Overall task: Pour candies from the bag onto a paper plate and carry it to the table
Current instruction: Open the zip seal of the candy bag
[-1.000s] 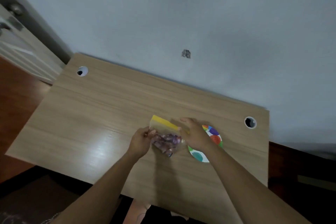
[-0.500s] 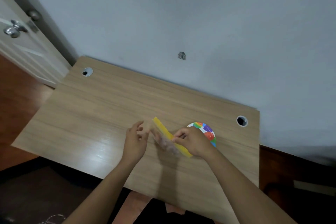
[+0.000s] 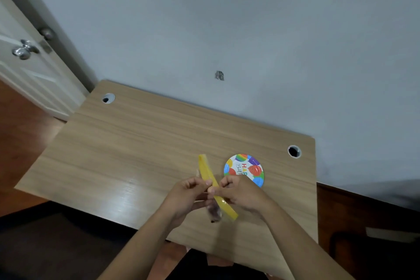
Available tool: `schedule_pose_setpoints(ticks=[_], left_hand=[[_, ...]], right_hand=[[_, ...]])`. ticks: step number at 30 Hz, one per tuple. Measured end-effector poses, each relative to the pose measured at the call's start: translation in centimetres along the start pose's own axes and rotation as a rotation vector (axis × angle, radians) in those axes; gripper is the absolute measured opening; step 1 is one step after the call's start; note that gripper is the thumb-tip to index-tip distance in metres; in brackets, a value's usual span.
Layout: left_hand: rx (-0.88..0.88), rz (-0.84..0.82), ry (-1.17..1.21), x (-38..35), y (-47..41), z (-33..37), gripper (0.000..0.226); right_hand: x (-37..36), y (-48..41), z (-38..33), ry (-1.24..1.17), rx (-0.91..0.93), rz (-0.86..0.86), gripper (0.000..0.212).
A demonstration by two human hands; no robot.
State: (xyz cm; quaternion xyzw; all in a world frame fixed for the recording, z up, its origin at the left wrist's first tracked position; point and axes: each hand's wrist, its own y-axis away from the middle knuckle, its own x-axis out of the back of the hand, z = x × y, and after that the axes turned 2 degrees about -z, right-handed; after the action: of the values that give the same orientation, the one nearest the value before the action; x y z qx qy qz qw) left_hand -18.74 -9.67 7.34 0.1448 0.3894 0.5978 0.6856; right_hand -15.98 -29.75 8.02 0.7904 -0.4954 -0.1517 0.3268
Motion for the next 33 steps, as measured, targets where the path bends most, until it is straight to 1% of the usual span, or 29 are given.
schedule_pose_setpoints(ticks=[2,5,7,9,11,14,16,18,19,21,24,26,28,29,30,31,33], left_hand=[[0.005,0.007,0.042,0.2,0.1,-0.1,0.015],[0.002,0.043,0.088,-0.1,0.0,-0.3,0.018],[0.019,0.075,0.102,-0.3,0.0,-0.6,0.018],[0.028,0.099,0.124,-0.7,0.1,-0.9,0.026],[0.024,0.12,0.139,-1.0,0.3,-1.2,0.032],[0.034,0.173,0.216,-1.3,0.3,-1.6,0.024],[0.041,0.22,0.29,-1.2,0.1,-1.7,0.024],[0.012,0.273,0.341,-0.7,0.1,-1.4,0.025],[-0.013,0.29,0.327,-0.3,0.2,-1.2,0.025],[-0.059,0.291,0.193,0.0,0.7,-0.6,0.026],[-0.092,0.334,-0.104,0.7,1.5,-0.3,0.021],[-0.175,0.421,-0.452,2.1,1.5,-0.4,0.022],[-0.264,0.492,-0.833,3.4,1.6,0.1,0.017],[-0.252,0.492,-0.956,3.9,1.6,0.2,0.016],[-0.222,0.462,-1.009,4.1,1.6,0.4,0.016],[-0.185,0.411,-1.012,4.2,1.6,0.6,0.015],[-0.103,0.262,-0.931,4.0,1.8,0.8,0.016]], right_hand=[[-0.2,0.6,0.3,-0.056,0.019,0.016,0.036],[-0.7,1.1,0.6,-0.136,0.041,0.083,0.028],[-1.2,1.2,0.9,-0.151,0.036,0.125,0.034],[-1.6,1.3,0.9,-0.152,0.027,0.172,0.044],[-2.1,1.3,0.9,-0.159,0.02,0.223,0.044],[-2.9,1.0,1.0,-0.19,0.002,0.309,0.033],[-3.3,0.6,1.2,-0.214,-0.009,0.393,0.024],[-3.2,0.3,1.4,-0.271,-0.026,0.477,0.022],[-2.9,0.3,1.6,-0.314,-0.033,0.498,0.023],[-2.4,0.3,1.9,-0.307,-0.035,0.512,0.021],[-1.4,0.7,2.0,-0.008,0.045,0.553,0.02],[-0.4,1.0,1.4,0.243,0.095,0.566,0.021],[0.7,1.2,0.9,0.525,0.102,0.588,0.017],[1.3,1.1,0.5,0.647,0.099,0.604,0.012],[1.6,1.1,0.1,0.739,0.098,0.617,0.01],[1.8,0.9,0.0,0.801,0.11,0.619,0.012],[1.9,0.9,-0.4,0.839,0.146,0.603,0.011]])
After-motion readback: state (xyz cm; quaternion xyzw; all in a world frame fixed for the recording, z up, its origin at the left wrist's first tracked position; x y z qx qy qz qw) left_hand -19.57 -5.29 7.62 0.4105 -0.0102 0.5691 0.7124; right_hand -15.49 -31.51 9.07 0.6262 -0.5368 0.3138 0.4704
